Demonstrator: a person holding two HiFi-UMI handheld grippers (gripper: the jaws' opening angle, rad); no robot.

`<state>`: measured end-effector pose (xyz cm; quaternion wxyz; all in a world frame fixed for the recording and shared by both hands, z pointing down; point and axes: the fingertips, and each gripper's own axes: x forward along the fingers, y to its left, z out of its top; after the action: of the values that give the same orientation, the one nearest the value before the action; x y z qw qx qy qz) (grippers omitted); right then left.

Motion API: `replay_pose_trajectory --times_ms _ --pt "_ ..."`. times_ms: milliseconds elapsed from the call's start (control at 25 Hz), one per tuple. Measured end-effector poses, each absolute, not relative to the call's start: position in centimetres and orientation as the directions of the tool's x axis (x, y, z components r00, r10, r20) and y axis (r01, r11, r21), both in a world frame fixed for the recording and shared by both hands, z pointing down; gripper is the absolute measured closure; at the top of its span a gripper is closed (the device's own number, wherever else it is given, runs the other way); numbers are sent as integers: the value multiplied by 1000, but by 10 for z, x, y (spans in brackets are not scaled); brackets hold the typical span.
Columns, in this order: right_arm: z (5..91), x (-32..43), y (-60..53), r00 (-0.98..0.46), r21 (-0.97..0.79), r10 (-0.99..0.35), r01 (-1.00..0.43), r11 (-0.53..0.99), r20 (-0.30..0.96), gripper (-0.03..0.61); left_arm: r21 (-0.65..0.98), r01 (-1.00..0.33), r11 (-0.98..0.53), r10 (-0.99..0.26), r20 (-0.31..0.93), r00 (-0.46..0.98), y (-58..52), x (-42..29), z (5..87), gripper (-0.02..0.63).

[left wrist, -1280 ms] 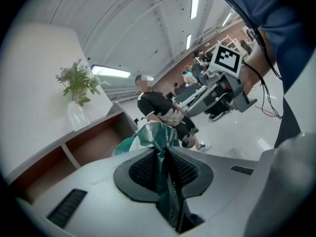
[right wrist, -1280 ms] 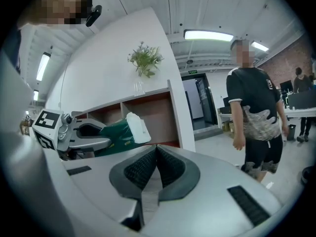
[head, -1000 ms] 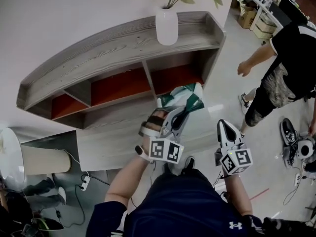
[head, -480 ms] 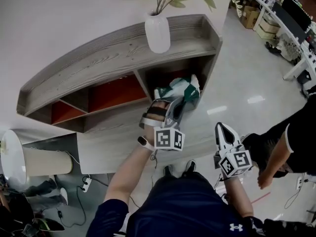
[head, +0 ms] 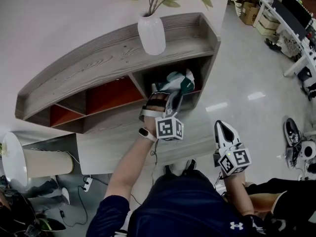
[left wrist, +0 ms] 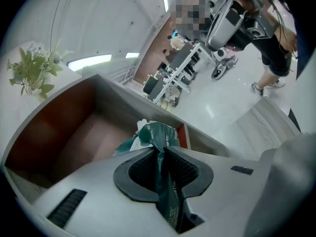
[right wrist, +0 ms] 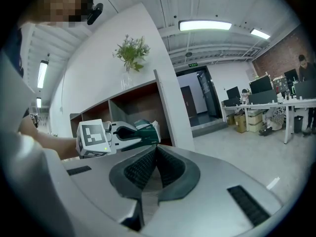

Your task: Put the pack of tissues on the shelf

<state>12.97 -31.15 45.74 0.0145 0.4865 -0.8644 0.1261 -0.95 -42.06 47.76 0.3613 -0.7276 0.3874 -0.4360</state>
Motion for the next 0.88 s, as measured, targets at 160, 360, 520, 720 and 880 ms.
replay_pose_trajectory --times_ms 160,360,520,720,880 --pt "461 129 -314 -526 -212 -836 -845 492 156 568 -864 -234 -447 -877 371 304 -430 -12 486 543" --pt "465 130 -320 -522 -216 -838 -847 486 159 568 -853 -224 -472 -866 402 297 -439 -18 501 541" --pt "465 128 -326 -509 -232 -847 -852 469 154 568 -859 -212 -466 -866 395 306 -442 -19 504 535" --pt "471 125 -329 -477 -277 -867 -860 428 142 568 -869 -212 -448 -873 374 312 -443 -20 504 510" --pt "477 125 -336 -452 -308 -878 -868 391 159 568 -878 -255 -404 -889 311 337 -443 -17 491 375"
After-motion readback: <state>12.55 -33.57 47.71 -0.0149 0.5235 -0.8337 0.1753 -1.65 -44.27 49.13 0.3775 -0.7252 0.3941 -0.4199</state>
